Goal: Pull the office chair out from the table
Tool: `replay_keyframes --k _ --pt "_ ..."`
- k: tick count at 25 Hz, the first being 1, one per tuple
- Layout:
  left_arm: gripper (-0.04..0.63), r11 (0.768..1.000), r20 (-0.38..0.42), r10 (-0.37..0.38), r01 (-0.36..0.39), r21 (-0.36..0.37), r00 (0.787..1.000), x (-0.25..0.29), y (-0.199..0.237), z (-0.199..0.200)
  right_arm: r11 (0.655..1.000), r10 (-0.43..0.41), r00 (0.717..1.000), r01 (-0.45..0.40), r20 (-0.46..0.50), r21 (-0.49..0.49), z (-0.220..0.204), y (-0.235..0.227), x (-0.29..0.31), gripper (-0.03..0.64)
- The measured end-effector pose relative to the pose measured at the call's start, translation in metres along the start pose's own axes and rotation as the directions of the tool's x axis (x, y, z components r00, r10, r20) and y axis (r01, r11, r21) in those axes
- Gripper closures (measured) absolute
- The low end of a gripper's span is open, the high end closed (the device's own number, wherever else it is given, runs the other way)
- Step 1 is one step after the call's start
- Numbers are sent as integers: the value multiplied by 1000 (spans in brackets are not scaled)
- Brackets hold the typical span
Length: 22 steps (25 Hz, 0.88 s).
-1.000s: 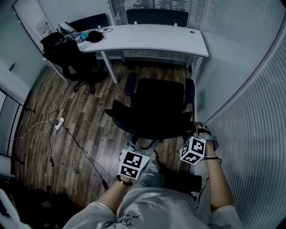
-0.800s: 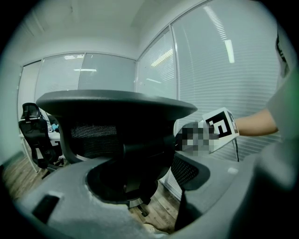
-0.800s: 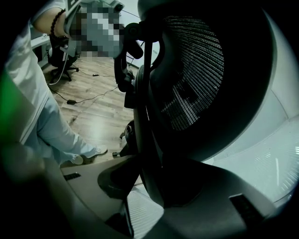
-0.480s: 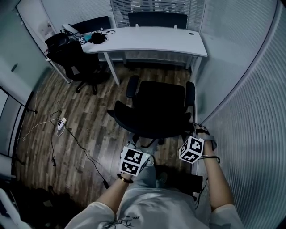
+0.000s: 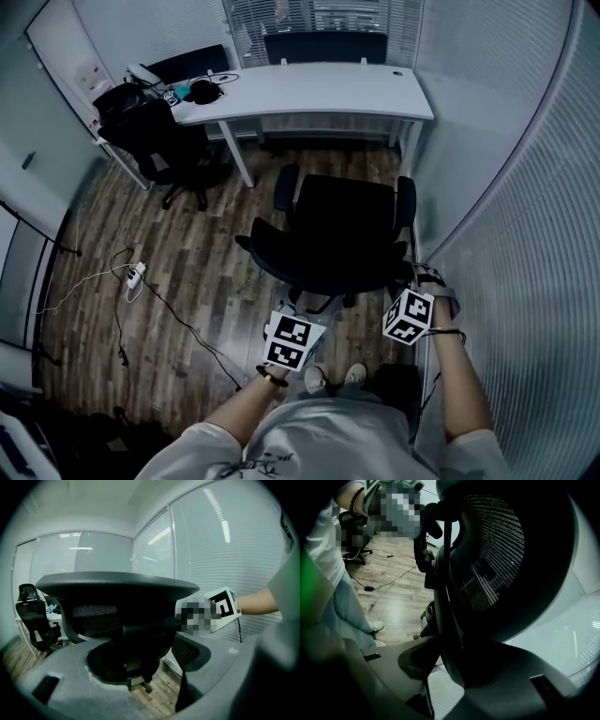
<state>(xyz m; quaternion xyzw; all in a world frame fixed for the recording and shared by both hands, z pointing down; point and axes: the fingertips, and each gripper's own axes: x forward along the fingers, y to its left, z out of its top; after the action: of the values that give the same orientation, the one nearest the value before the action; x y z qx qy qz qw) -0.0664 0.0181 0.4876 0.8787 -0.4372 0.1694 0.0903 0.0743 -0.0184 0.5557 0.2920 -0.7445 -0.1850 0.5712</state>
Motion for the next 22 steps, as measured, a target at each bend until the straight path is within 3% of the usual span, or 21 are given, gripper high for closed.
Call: replay_keyframes --k 22 --pt "301 1000 1 -5 5 8 1000 -33 -25 -10 1000 -16 1000 16 8 26 1 28 -29 471"
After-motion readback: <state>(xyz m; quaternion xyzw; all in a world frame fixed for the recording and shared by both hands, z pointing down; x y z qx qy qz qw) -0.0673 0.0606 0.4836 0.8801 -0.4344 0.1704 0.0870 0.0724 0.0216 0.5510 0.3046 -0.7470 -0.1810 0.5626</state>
